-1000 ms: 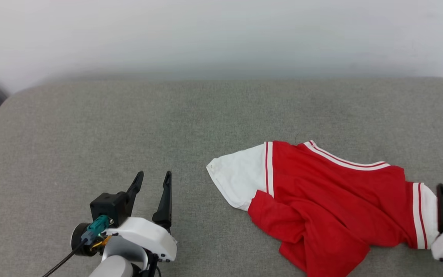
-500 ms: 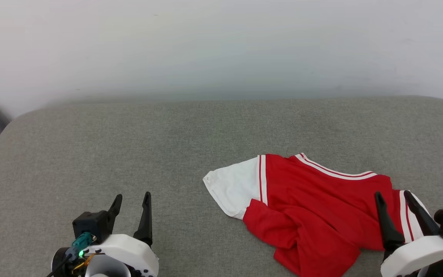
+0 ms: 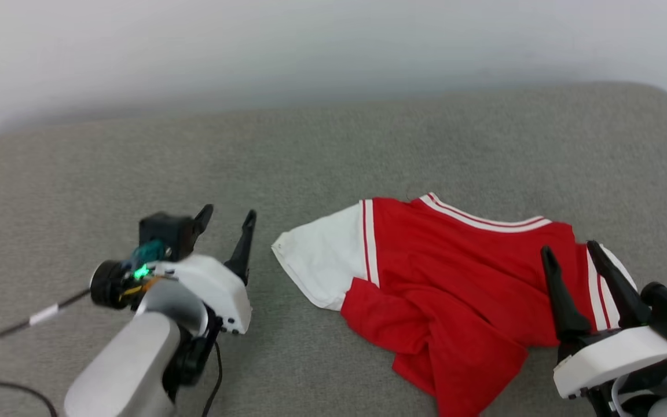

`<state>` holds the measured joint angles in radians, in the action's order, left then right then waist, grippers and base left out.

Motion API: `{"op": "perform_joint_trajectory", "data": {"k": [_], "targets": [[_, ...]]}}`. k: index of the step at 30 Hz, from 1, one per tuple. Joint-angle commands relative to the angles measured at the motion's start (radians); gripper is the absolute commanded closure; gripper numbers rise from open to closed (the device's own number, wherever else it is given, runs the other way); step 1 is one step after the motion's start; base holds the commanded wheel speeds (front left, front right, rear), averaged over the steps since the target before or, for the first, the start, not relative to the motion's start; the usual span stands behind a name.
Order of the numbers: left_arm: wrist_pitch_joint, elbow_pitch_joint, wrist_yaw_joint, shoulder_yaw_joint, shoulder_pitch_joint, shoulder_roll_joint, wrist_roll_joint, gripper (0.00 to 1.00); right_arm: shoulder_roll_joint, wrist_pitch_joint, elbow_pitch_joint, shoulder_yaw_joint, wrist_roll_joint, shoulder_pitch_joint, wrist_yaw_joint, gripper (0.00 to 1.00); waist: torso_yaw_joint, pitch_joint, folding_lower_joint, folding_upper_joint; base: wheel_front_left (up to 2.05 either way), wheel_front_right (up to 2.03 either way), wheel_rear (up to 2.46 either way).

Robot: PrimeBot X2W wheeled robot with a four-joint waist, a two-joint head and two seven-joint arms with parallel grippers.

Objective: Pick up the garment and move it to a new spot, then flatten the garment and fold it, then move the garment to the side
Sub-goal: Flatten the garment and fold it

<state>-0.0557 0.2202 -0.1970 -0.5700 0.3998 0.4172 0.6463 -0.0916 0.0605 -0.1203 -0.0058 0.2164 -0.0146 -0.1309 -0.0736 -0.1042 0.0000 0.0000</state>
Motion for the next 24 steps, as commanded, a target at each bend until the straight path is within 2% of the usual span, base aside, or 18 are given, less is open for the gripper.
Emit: {"op": "perform_joint_trajectory", "data": {"k": [1,5,6,7,8,15,19,22,23,24], "targets": [[0.061,0.03,0.039,-0.02,0.061,0.004,0.009,0.0,0.007,-0.01,0.004,0.001,0.006,0.026,0.0,0.0,-0.044,-0.07,0.0,0.0,0.0,0.0,0.0],[0.21,0.095,0.123,-0.06,0.175,0.022,0.029,0.0,0.014,-0.02,0.019,-0.004,0.006,0.053,0.0,0.0,-0.069,-0.122,0.0,0.0,0.0,0.0,0.0],[0.21,0.095,0.123,-0.06,0.175,0.022,0.029,0.0,0.014,-0.02,0.019,-0.004,0.006,0.053,0.0,0.0,-0.069,-0.122,0.0,0.0,0.0,0.0,0.0],[0.296,0.127,0.155,-0.082,0.217,0.032,0.041,0.0,0.017,-0.029,0.025,-0.004,0.008,0.064,0.0,0.0,-0.079,-0.142,0.0,0.0,0.0,0.0,0.0],[0.296,0.127,0.155,-0.082,0.217,0.032,0.041,0.0,0.017,-0.029,0.025,-0.004,0.008,0.064,0.0,0.0,-0.079,-0.142,0.0,0.0,0.0,0.0,0.0],[0.568,0.207,0.239,-0.141,0.315,0.064,0.092,0.0,0.026,-0.051,0.058,0.0,0.017,0.09,0.0,0.0,-0.109,-0.19,0.0,0.0,0.0,0.0,0.0],[0.71,0.253,0.261,-0.189,0.33,0.066,0.106,0.0,0.031,-0.065,0.076,0.007,0.024,0.102,0.0,0.0,-0.12,-0.21,0.0,0.0,0.0,0.0,0.0],[0.832,0.274,0.276,-0.241,0.304,0.047,0.132,0.0,0.033,-0.074,0.091,0.005,0.031,0.106,0.0,0.0,-0.127,-0.217,0.0,0.0,0.0,0.0,0.0],[0.86,0.272,0.278,-0.256,0.297,0.04,0.136,0.13,0.034,-0.077,0.097,0.003,0.031,0.108,0.0,0.0,-0.128,-0.218,0.0,0.0,0.0,0.0,0.0],[0.876,0.269,0.279,-0.266,0.295,0.034,0.137,0.4,0.035,-0.079,0.102,-0.001,0.034,0.109,0.0,0.0,-0.129,-0.219,0.0,0.0,0.0,0.0,0.0]]}}
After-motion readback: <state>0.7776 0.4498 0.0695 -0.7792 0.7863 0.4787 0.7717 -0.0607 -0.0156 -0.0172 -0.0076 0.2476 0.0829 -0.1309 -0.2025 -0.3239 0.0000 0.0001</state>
